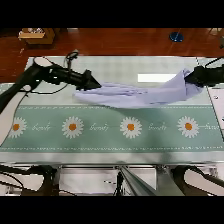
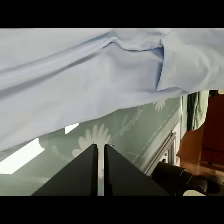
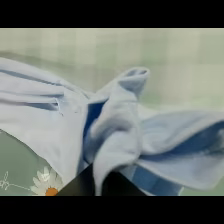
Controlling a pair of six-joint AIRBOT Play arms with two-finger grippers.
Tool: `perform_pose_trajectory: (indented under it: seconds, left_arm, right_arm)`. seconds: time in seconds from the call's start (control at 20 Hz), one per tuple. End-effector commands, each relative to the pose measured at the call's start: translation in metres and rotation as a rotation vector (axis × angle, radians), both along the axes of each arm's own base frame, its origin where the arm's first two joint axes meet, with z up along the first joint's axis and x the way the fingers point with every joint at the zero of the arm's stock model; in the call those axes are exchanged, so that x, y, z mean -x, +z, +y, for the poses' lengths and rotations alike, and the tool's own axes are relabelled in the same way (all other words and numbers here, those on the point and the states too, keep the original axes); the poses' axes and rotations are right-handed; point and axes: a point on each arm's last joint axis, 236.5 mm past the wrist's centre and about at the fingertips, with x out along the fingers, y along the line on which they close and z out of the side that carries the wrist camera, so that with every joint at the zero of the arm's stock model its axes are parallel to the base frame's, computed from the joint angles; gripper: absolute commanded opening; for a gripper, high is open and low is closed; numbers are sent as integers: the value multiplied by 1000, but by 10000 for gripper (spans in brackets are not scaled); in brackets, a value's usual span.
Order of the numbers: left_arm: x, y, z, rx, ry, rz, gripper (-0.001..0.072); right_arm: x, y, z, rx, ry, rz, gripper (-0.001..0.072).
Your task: Fold the shirts.
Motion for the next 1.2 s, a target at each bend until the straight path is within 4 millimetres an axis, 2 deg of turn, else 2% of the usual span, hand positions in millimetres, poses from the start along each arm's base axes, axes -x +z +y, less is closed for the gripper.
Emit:
perform_pose_trajectory:
  seconds: [0.0,0.1,0.2,0.4,0.7,0.95,1.05,1.15]
  left_arm:
    - [25,-11,-66,5,-42,9,24]
    - [46,-22,-94,-5,-80,45,25]
    - [65,-25,-121,22,-110,72,25]
    - [92,-34,-166,66,-115,120,25]
    - [119,-60,-205,69,-100,178,24]
    - [159,-77,-244,113,-126,275,24]
    - [149,-75,-242,125,-130,253,23]
    - [122,-55,-219,173,-139,220,22]
  right_arm:
    - [33,24,-4,81,-7,11,18]
    - [44,40,1,92,1,-17,18]
    - [55,54,5,96,-2,-35,18]
    - [77,76,14,108,2,-70,18]
    - [110,103,26,126,5,-119,18]
    - [123,117,31,140,-7,-165,18]
    - [125,114,27,155,-12,-149,18]
    - [127,108,19,188,-25,-129,18]
